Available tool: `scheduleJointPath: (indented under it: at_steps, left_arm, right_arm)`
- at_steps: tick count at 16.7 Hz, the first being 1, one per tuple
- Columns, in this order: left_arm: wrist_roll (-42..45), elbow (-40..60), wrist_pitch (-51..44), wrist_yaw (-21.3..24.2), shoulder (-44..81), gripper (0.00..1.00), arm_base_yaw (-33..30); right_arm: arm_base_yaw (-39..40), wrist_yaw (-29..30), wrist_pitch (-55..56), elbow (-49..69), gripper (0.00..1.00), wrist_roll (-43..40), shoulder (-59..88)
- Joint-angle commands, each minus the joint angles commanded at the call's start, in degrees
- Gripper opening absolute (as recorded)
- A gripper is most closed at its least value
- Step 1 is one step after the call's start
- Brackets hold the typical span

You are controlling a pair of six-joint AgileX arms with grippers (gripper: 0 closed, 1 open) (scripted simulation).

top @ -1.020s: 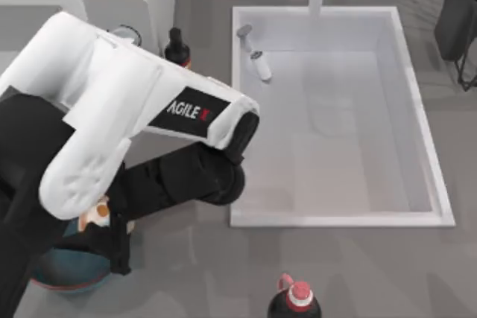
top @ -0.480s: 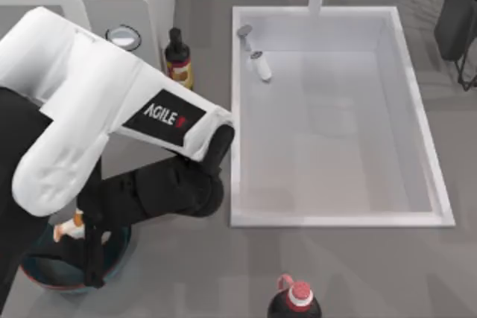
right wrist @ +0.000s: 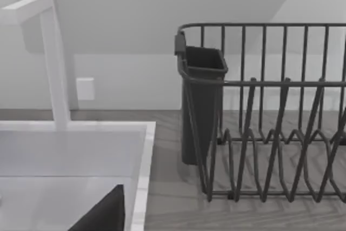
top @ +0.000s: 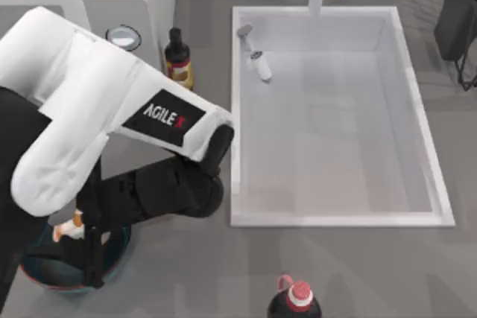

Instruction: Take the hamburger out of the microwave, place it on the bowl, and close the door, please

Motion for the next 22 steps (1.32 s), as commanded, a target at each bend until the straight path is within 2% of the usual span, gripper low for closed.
scheduleJointPath:
  at_steps: [8,16,17,18,22]
  left_arm:
    - [0.0,0.0,0.0,0.0,0.0,0.98,0.0]
    - [0.0,0.0,0.0,0.0,0.0,1.0,0.0]
    - [-3.9,0.3,-0.7,-1.8,-2.9,1.0,-0.7]
    - [-3.9,0.3,-0.7,-1.8,-2.9,1.0,-0.7]
    - [1.6,-2.0,2.1,0.1,-8.1,1.0,0.8]
  right_arm:
    - [0.0,0.0,0.0,0.0,1.0,0.0,0.0]
    - [0.0,0.0,0.0,0.0,1.0,0.0,0.0]
    - [0.0,0.0,0.0,0.0,1.0,0.0,0.0]
    - [0.0,0.0,0.0,0.0,1.0,0.0,0.0]
    - [0.0,0.0,0.0,0.0,1.0,0.0,0.0]
